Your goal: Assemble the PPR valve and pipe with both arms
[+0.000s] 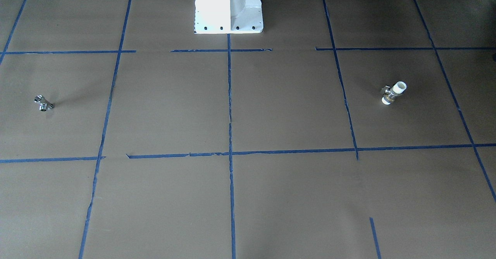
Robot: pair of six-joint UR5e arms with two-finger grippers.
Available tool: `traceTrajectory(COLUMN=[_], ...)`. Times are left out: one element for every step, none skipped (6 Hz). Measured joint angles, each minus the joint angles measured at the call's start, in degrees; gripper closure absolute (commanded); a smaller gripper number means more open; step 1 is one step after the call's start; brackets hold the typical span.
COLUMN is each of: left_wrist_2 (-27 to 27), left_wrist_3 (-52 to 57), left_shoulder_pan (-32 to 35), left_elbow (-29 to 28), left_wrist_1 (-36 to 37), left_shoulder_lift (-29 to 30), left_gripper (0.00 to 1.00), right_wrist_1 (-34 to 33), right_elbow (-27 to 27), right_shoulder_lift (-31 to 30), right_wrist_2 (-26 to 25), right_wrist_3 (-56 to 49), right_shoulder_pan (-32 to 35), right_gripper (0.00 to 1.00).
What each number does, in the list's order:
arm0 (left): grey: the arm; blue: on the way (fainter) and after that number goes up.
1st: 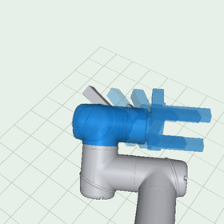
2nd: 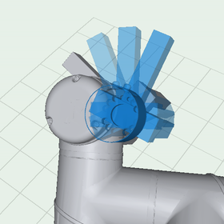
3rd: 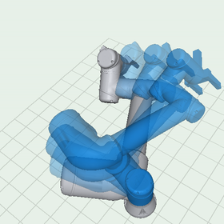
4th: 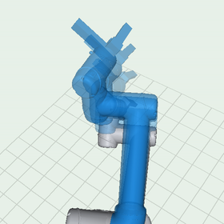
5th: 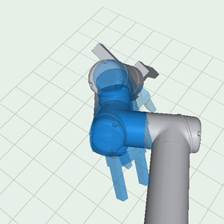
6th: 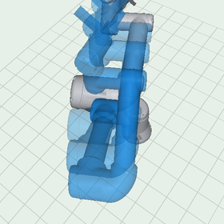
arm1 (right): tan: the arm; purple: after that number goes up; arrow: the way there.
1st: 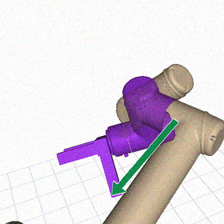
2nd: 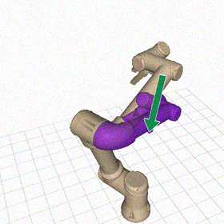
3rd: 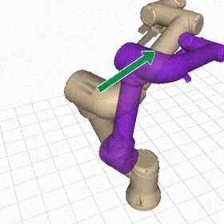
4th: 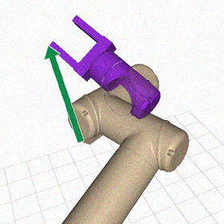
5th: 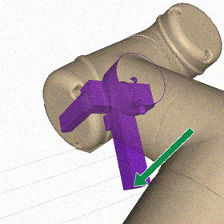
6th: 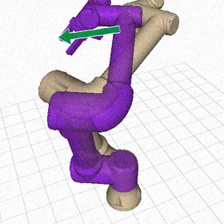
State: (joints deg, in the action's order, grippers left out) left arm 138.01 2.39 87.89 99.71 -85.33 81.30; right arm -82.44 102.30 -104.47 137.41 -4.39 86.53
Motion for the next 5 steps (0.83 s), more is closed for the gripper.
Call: traceTrajectory(left_wrist_2=[0.0,-0.2,-0.3,0.5,1.5], left_wrist_3=[0.1,0.4,0.4,0.3,0.4], left_shoulder_pan=[-0.1,-0.3,-0.4,-0.5,-0.5], left_elbow=[0.6,1.2,1.7,1.9,1.8], left_wrist_1=[-0.3,-0.8,-0.9,-1.0,-1.1], left_shoulder_lift=[-0.4,-1.0,-1.4,-1.4,-1.5], left_gripper=[0.00,0.00,0.00,0.00,0.00], right_wrist_1=[-0.3,-0.3,-0.2,0.0,0.1], right_elbow=[0.2,0.3,0.3,0.2,0.1], right_shoulder_lift=[0.1,0.1,0.1,0.0,-0.1], right_wrist_2=[-1.1,-2.2,-2.5,-2.3,-2.1], right_wrist_3=[0.0,-0.1,-0.1,-0.2,-0.4], right_shoulder_pan=[0.4,0.6,0.7,0.7,0.7], right_gripper=[0.00,0.00,0.00,0.00,0.00])
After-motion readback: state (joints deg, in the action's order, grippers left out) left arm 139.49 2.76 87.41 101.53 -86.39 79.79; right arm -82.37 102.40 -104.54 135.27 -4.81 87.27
